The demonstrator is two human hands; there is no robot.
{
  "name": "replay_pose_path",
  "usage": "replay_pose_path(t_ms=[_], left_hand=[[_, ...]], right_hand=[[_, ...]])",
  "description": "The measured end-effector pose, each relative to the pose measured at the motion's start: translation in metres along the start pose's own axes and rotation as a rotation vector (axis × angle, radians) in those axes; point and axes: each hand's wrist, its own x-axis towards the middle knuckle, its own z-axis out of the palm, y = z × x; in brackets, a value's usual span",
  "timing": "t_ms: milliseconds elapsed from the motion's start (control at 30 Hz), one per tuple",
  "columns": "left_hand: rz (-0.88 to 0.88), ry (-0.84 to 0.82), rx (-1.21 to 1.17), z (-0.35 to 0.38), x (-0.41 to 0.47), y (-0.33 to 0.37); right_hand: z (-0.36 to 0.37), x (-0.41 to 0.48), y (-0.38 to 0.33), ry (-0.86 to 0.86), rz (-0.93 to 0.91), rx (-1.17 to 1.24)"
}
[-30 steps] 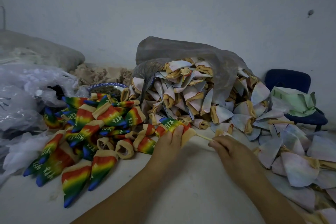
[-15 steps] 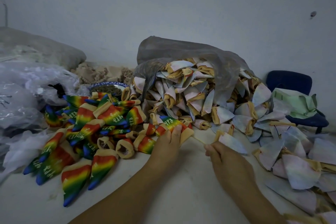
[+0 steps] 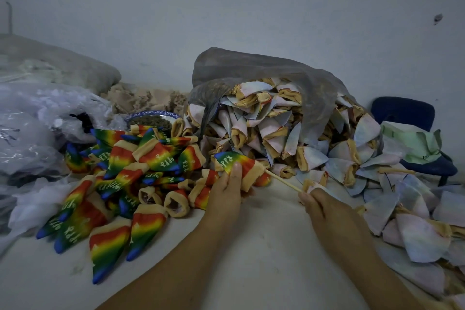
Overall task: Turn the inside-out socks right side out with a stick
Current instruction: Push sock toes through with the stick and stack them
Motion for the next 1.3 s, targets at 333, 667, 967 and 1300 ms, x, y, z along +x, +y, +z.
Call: replay_pose_path(t_ms=[333, 667, 967, 1300], left_hand=[[0.056, -0.093, 0.089, 0.004, -0.006, 0.001], [0.024, 0.04, 0.005, 0.001, 0.0, -0.003], [0.001, 0.043, -0.021, -0.002, 0.005, -0.003], [-0.014, 0.033, -0.011, 0.004, 0.001, -0.006]], right_hand=[[0.009, -0.008, -0.021, -0.096, 0.076, 0.144], [0.003, 0.001, -0.01, -0.194, 0.084, 0.201], [-0.001, 0.0, -0.002, -0.054, 0.154, 0.252], [0.006, 0.0, -0.012, -0.114, 0.223, 0.324]])
